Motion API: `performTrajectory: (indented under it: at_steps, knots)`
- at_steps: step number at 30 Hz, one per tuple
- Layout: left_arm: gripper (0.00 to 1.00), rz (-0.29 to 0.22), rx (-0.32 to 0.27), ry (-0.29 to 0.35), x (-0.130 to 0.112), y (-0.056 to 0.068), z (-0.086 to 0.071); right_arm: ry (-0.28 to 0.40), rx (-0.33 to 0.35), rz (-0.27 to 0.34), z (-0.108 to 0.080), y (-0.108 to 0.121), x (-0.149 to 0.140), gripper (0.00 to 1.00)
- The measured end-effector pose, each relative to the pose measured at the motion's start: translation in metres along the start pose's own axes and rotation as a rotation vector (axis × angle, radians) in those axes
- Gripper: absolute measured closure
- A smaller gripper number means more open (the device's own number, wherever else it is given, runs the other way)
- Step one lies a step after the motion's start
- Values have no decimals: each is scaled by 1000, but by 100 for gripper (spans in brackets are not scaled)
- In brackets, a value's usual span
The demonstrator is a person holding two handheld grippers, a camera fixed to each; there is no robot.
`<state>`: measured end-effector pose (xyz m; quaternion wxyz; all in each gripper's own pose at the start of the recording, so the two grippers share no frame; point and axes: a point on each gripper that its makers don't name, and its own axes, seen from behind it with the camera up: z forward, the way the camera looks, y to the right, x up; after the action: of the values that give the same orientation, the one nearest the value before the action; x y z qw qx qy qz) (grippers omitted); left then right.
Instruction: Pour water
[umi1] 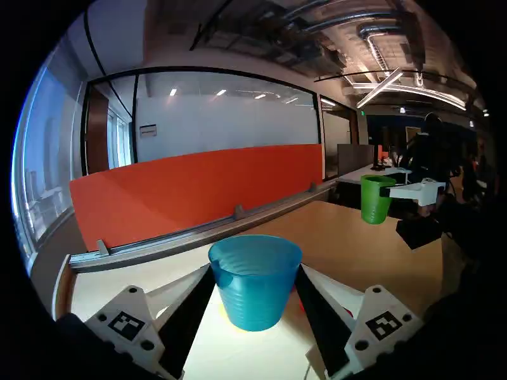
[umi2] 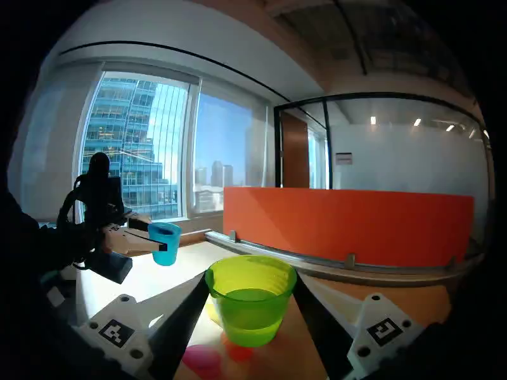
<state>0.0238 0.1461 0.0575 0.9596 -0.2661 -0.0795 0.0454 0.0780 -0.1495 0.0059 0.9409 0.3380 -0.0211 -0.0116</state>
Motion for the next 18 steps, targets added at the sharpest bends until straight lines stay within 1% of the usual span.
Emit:
performTrajectory:
  at_steps: [5, 11, 14, 18]
  knots:
    - [16, 2, -2, -17, -7, 1, 0, -9, -6, -1, -1, 4, -4, 8]
    - [16, 3, -2, -50, -20, -1, 3, -34, -4, 1, -4, 6, -13, 8]
    - [16, 1, -15, -68, -28, 3, 4, -54, 1, 0, -4, 7, -21, 8]
    - [16, 5, -35, -110, -44, 7, 7, -86, 10, -3, -3, 6, -33, 8]
